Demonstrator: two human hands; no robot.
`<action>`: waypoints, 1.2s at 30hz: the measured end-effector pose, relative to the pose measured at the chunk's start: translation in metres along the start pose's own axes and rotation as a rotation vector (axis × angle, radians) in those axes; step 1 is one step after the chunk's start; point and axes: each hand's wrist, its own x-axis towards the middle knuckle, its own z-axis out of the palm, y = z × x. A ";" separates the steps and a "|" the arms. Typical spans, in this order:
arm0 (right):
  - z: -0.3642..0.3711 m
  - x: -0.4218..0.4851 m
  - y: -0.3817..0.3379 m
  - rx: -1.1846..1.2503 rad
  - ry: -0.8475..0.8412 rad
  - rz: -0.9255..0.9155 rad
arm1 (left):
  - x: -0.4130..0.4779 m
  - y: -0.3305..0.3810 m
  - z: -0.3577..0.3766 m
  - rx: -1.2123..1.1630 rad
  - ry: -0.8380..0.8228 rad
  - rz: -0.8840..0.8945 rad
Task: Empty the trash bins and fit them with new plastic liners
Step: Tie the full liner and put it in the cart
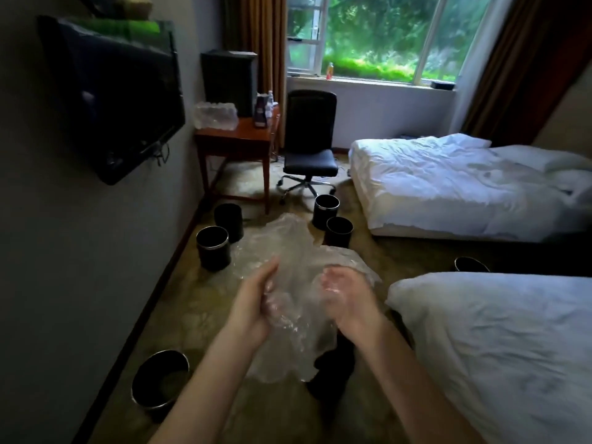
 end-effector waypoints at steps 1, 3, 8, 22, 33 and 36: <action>-0.003 0.009 -0.004 0.049 -0.001 -0.006 | 0.009 0.000 0.006 0.010 -0.032 -0.015; -0.005 0.028 -0.011 0.125 -0.012 -0.010 | 0.026 0.002 0.019 0.020 -0.076 -0.033; 0.003 0.094 -0.041 0.248 -0.046 0.070 | 0.093 0.009 0.044 0.052 -0.042 -0.045; 0.019 0.290 -0.147 0.190 0.025 0.118 | 0.276 0.051 0.116 0.519 0.128 0.140; 0.005 0.363 -0.181 0.226 0.097 0.104 | 0.382 0.091 0.150 0.111 0.037 -0.153; -0.002 0.391 -0.191 0.185 0.123 0.082 | 0.424 0.110 0.157 -0.029 0.027 -0.207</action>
